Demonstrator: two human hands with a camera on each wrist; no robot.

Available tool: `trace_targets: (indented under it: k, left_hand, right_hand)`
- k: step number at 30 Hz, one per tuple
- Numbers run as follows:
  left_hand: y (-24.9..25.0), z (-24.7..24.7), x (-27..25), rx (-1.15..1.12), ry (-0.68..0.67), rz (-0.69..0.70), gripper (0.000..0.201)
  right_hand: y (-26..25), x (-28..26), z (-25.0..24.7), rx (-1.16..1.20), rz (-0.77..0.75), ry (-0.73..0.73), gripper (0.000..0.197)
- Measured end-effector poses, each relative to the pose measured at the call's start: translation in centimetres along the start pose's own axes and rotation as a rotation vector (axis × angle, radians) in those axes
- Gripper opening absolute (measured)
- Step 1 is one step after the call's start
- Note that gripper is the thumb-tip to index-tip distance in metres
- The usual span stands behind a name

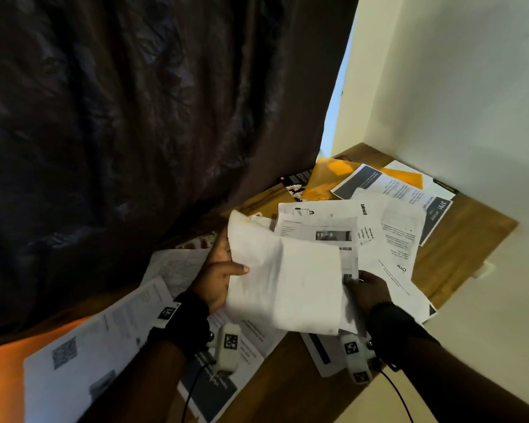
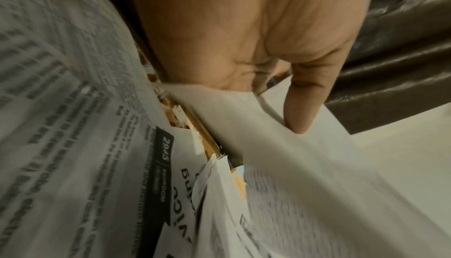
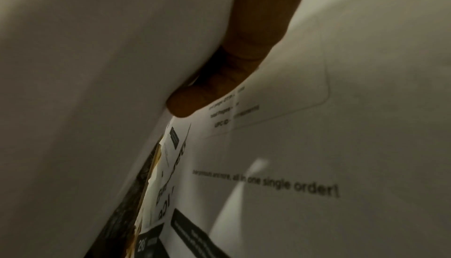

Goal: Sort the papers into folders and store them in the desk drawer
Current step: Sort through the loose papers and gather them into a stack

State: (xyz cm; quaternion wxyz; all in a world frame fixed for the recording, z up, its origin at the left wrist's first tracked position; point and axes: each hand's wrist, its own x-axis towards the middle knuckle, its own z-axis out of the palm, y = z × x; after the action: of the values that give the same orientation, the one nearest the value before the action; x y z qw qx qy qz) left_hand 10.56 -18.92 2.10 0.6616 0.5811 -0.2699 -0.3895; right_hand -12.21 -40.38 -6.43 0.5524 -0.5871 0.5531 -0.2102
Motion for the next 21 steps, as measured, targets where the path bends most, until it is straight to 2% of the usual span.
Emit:
trace_targets:
  k: [2,6,10,14,17,20,21]
  left_hand:
    - [-0.2,1.3,1.4,0.039,-0.054,-0.048,0.094]
    - [-1.7,2.6,2.6,0.278,0.022,-0.173,0.078]
    - [-3.4,3.6,3.8,0.497,0.018,-0.244,0.074]
    - [-5.4,3.7,4.6,0.548,0.040,-0.267,0.053]
    - [-6.1,3.8,5.0,0.555,0.075,-0.268,0.061]
    - [-6.3,3.9,5.1,0.510,0.068,-0.260,0.040]
    - [-6.5,3.8,5.0,0.484,0.059,-0.263,0.041]
  right_hand:
    - [-0.2,-0.6,-0.7,0.016,-0.026,-0.028,0.015]
    - [-0.8,-1.6,-0.9,0.084,-0.049,-0.045,0.009]
    - [-0.9,-2.3,-1.3,0.143,-0.060,-0.032,0.010]
    - [-0.4,-2.8,-1.5,0.155,-0.054,0.005,0.012]
    - [-0.5,-3.7,-1.5,0.168,-0.057,0.006,0.012]
    - [-0.2,-4.6,-1.2,0.246,-0.044,-0.018,0.017]
    - [-0.1,-4.8,-1.1,0.277,-0.048,-0.006,0.019]
